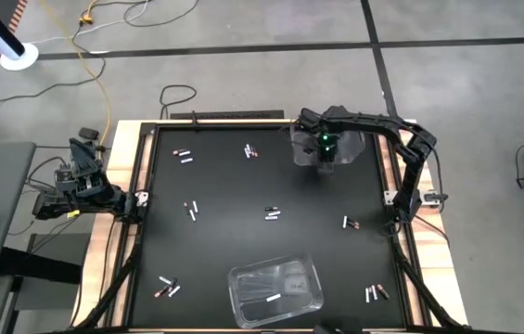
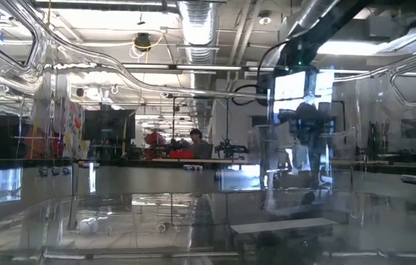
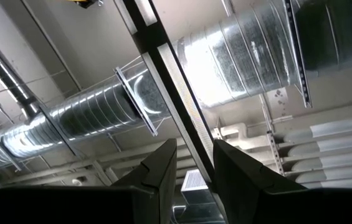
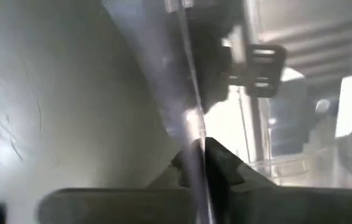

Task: Sort batteries
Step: Adjust the top transparent bin

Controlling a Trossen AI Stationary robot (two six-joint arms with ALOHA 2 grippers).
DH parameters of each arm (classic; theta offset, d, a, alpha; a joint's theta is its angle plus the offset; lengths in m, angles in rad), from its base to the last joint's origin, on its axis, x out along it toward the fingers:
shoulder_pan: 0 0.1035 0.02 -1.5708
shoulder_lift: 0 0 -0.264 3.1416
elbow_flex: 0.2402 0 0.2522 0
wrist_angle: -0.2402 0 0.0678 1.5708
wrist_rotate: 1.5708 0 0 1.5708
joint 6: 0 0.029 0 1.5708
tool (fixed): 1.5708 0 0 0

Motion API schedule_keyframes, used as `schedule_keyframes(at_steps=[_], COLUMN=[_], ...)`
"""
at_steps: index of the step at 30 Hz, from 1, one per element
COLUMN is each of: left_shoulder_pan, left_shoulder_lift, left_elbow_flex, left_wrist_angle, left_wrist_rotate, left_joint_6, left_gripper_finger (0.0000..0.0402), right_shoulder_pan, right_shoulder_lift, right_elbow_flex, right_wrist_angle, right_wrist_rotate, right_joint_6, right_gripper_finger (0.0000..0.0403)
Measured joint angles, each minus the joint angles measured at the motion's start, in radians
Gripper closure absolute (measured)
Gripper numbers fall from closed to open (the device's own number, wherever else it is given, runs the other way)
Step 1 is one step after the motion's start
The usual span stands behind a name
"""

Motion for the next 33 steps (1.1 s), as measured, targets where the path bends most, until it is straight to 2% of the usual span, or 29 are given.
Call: schedule_keyframes(at_steps=[6,14,18,21,28,33], left_shoulder_pan=[0.0,0.0,0.0,0.0,0.0,0.0], left_shoulder_lift=[0.0,0.0,0.0,0.0,0.0,0.0], left_elbow_flex=[0.0,0.0,0.0,0.0,0.0,0.0], left_wrist_angle=[0.0,0.0,0.0,0.0,0.0,0.0], left_wrist_rotate=[-0.002,-0.002,-0.002,-0.002,-0.002,-0.003], left_joint_6=[0.0,0.0,0.0,0.0,0.0,0.0], left_gripper_finger=[0.03,0.03,0.03,0.03,0.03,0.03], right_shoulder_pan=[0.022,0.048,0.047,0.031,-0.019,-0.063], right_shoulder_lift=[-0.039,-0.119,-0.129,-0.129,-0.129,-0.129], right_elbow_flex=[-0.004,-0.003,-0.003,-0.003,-0.003,-0.003], right_wrist_angle=[-0.024,-0.026,-0.023,-0.008,0.055,0.035], right_wrist_rotate=[-0.01,-0.012,-0.025,-0.074,-0.087,-0.083], right_joint_6=[0.301,0.886,1.09,1.224,1.353,1.344], right_gripper_finger=[0.0398,0.0399,0.0399,0.0399,0.0399,0.0399])
